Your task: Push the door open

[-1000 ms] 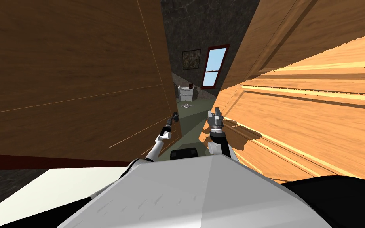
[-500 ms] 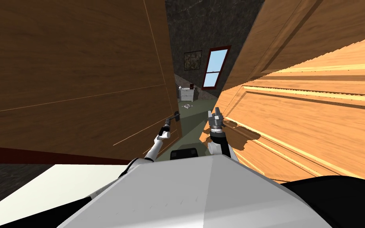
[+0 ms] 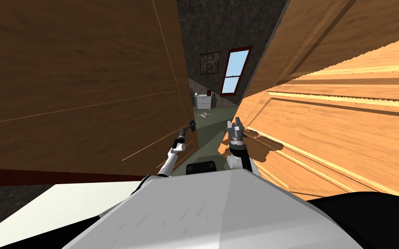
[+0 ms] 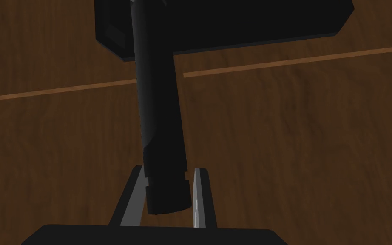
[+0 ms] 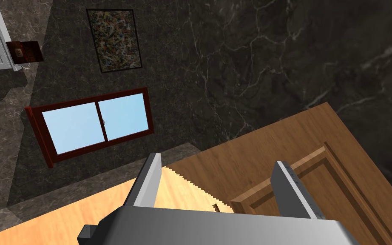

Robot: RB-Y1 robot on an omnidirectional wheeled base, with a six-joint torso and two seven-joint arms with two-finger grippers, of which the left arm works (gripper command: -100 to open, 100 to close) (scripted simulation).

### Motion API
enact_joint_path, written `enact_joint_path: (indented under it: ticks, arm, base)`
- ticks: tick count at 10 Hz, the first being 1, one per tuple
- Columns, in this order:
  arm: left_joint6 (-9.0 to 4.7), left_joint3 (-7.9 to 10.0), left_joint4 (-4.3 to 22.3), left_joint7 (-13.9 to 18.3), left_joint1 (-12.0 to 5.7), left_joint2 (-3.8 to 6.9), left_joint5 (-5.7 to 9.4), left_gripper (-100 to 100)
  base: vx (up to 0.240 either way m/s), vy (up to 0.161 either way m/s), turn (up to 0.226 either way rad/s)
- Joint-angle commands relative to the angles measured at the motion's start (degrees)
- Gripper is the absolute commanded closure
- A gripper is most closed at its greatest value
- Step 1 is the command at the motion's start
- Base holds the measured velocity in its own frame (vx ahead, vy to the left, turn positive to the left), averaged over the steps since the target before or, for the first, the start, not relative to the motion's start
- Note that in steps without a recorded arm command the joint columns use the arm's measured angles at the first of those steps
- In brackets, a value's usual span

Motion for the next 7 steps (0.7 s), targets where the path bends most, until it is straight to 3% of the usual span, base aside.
enact_joint_path:
  ticks: [1,3,7]
  arm:
    - [-1.11,0.58,2.9,0.5,-0.33,1.57,0.36,100]
    - [-1.11,0.58,2.9,0.5,-0.33,1.57,0.36,100]
    - [-2.0,2.39,3.4,-0.3,-0.83,1.62,0.8,100]
  base:
    - [0.005,0.005,0.0]
    - [0.001,0.0,0.008]
    - [-0.013,0.018,-0.001]
